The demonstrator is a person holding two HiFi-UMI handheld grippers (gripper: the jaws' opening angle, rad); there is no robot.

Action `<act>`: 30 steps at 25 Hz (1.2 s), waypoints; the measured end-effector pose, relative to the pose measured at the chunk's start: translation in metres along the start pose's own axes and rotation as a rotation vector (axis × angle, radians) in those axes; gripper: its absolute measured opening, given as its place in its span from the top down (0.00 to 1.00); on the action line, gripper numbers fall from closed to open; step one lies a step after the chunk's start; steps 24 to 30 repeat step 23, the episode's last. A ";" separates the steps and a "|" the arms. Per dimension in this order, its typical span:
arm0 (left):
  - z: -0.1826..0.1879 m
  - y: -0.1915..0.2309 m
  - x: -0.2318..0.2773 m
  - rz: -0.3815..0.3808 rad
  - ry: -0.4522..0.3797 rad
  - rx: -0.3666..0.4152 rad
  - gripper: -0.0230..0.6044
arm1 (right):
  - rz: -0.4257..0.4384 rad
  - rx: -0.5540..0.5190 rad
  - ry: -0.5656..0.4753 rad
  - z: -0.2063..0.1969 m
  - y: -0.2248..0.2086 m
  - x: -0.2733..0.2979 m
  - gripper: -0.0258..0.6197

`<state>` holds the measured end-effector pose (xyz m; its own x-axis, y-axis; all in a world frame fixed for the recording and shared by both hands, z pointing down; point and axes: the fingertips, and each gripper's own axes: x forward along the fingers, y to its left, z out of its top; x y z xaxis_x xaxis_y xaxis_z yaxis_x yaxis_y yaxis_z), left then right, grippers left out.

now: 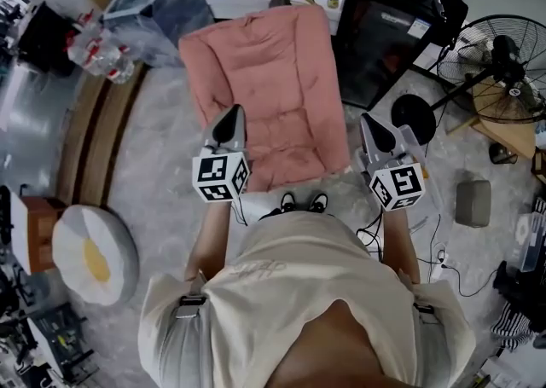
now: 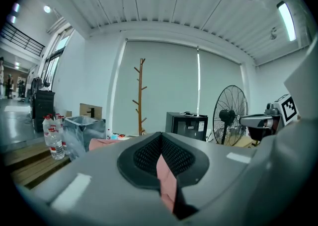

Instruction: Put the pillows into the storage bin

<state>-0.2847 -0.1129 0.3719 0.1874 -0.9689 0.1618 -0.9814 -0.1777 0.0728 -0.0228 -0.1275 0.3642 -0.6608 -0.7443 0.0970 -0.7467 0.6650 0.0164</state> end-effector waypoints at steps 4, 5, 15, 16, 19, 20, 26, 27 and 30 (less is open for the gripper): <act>0.003 0.001 0.000 0.002 -0.008 0.004 0.94 | 0.009 0.008 0.004 -0.001 0.004 -0.001 0.96; 0.002 0.002 0.001 0.002 -0.008 0.002 0.94 | 0.012 0.005 0.007 -0.002 0.005 -0.001 0.96; -0.015 0.001 0.005 -0.020 0.019 -0.031 0.94 | -0.013 -0.001 0.045 -0.010 0.003 -0.008 0.96; -0.016 0.001 0.006 -0.022 0.019 -0.034 0.94 | -0.015 -0.004 0.047 -0.011 0.002 -0.008 0.96; -0.019 0.002 0.009 -0.027 0.018 -0.042 0.94 | -0.017 -0.012 0.053 -0.011 0.004 -0.005 0.96; -0.019 0.003 0.010 -0.028 0.017 -0.042 0.94 | -0.017 -0.013 0.055 -0.012 0.004 -0.004 0.96; -0.021 0.006 0.013 -0.030 0.014 -0.041 0.94 | -0.013 -0.016 0.060 -0.014 0.006 0.001 0.96; -0.021 0.006 0.013 -0.030 0.014 -0.041 0.94 | -0.013 -0.016 0.060 -0.014 0.006 0.001 0.96; -0.021 0.006 0.013 -0.030 0.014 -0.041 0.94 | -0.013 -0.016 0.060 -0.014 0.006 0.001 0.96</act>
